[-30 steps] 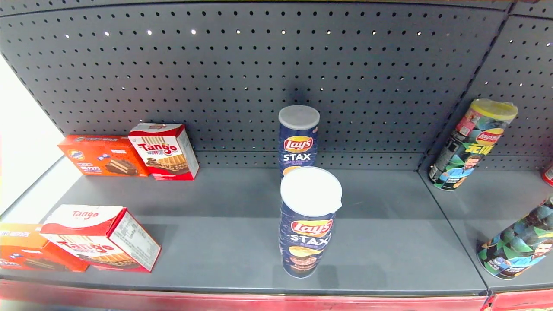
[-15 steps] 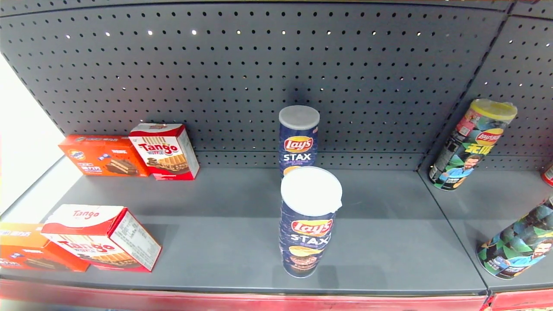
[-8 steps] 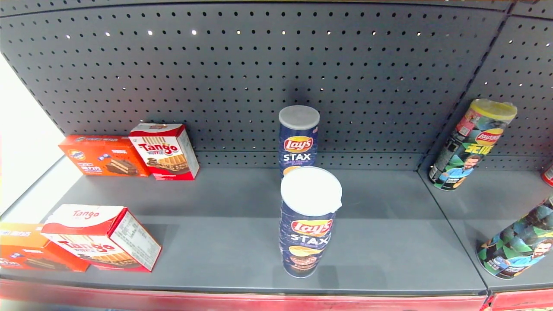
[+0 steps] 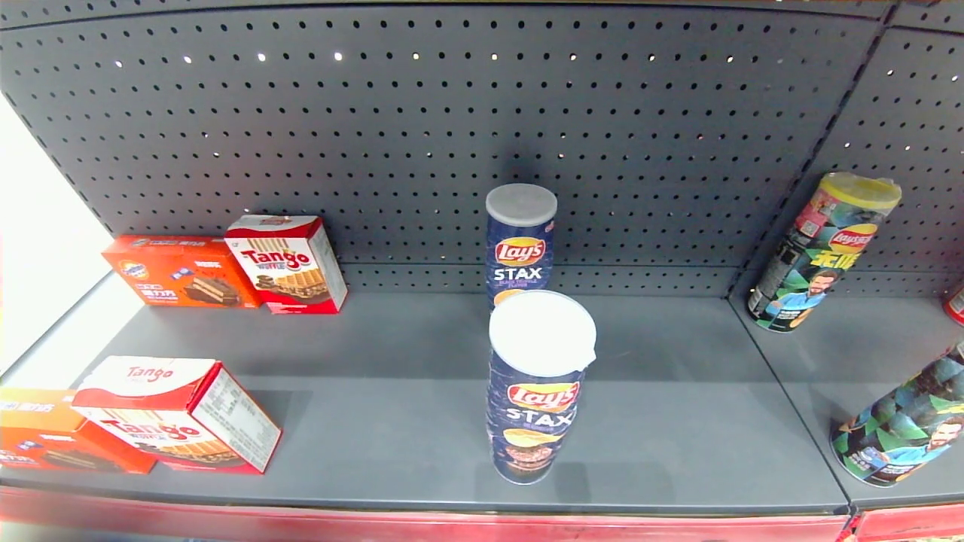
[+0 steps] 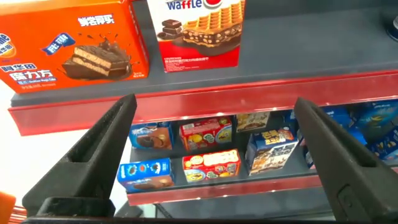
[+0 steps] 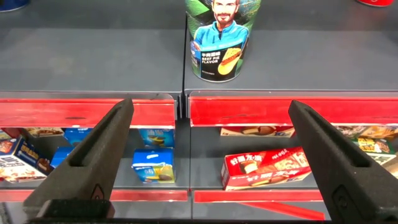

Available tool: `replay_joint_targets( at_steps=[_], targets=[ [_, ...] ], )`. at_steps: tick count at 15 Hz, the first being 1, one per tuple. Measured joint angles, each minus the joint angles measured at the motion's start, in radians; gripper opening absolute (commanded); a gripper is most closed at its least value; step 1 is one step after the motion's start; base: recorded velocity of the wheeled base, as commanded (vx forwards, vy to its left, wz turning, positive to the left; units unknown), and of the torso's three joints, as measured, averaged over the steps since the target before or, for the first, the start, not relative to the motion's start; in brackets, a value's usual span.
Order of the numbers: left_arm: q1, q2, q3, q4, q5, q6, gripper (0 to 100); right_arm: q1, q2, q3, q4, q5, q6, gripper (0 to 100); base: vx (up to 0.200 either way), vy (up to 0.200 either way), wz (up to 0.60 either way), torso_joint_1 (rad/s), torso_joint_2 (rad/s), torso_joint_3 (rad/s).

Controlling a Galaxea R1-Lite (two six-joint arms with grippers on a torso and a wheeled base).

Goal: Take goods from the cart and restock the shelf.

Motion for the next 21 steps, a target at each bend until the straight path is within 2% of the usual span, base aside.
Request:
replay_joint_targets(
  at_steps=[5, 8, 21],
  targets=[
    [0.000, 0.000, 0.000, 0.000, -0.001, 0.006, 100, -0.001, 0.000, 0.000, 0.000, 0.000, 0.000, 100, -0.040, 0.000, 0.00, 0.000, 0.00, 0.000],
    [0.000, 0.001, 0.000, 0.000, 0.004, -0.008, 100, 0.000, 0.000, 0.000, 0.000, 0.000, 0.000, 100, 0.000, 0.000, 0.00, 0.000, 0.00, 0.000],
    [0.000, 0.001, 0.000, 0.000, 0.004, -0.007, 100, 0.000, 0.000, 0.000, 0.000, 0.000, 0.000, 100, 0.000, 0.000, 0.00, 0.000, 0.00, 0.000]
  ],
)
